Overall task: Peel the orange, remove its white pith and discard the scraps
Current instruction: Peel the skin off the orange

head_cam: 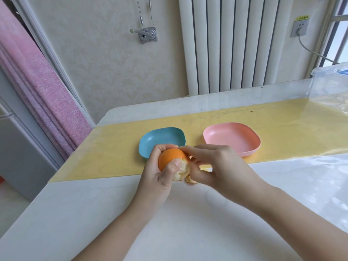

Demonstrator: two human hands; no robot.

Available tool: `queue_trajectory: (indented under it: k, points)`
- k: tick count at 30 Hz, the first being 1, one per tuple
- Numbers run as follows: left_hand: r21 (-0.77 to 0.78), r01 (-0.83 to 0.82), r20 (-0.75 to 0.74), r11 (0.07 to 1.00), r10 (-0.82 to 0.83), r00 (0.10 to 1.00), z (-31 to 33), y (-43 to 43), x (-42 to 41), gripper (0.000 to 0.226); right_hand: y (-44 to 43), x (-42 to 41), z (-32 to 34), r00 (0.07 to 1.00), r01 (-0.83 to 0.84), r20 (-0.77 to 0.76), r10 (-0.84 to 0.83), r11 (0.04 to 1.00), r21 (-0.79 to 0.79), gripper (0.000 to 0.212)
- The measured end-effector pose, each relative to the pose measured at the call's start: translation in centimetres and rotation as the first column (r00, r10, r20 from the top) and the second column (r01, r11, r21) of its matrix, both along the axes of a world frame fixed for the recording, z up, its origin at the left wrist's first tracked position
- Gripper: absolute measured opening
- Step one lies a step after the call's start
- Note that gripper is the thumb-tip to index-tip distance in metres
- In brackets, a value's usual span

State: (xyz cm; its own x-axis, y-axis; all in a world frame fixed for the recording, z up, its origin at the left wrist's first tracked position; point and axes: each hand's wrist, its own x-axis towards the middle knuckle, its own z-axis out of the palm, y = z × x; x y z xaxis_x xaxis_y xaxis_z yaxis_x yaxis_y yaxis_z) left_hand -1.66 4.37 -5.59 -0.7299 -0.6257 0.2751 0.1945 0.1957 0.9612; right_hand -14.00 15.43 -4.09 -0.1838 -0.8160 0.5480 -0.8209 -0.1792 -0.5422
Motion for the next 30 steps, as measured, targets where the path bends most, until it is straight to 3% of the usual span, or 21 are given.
queue_trajectory:
  k: [2,4,8,14,30]
  points:
    - [0.073,0.036,-0.002,0.997,-0.036,0.999,0.1,-0.2,0.1,0.042,0.2,-0.8,0.2,0.975,-0.114,0.194,0.11,0.993,0.01,0.041]
    - [0.118,0.075,-0.002,0.99,-0.076,0.997,0.2,-0.2,0.1,0.042,0.2,-1.2,0.2,0.953,-0.166,0.256,0.16,0.986,-0.002,0.05]
    - [0.107,0.126,0.008,0.986,-0.127,0.992,0.1,-0.1,0.0,0.047,0.3,-1.3,0.2,0.976,-0.144,0.158,0.147,0.989,-0.026,0.044]
    - [0.094,0.091,0.008,0.991,-0.092,0.996,0.0,0.1,-0.1,0.057,0.1,-0.4,-0.1,0.991,-0.002,-0.134,-0.004,0.999,-0.047,0.027]
    - [0.073,0.095,-0.023,0.993,-0.093,0.995,0.1,0.2,-0.1,0.053,0.0,1.0,-0.1,0.94,0.088,-0.318,-0.122,0.989,-0.12,0.037]
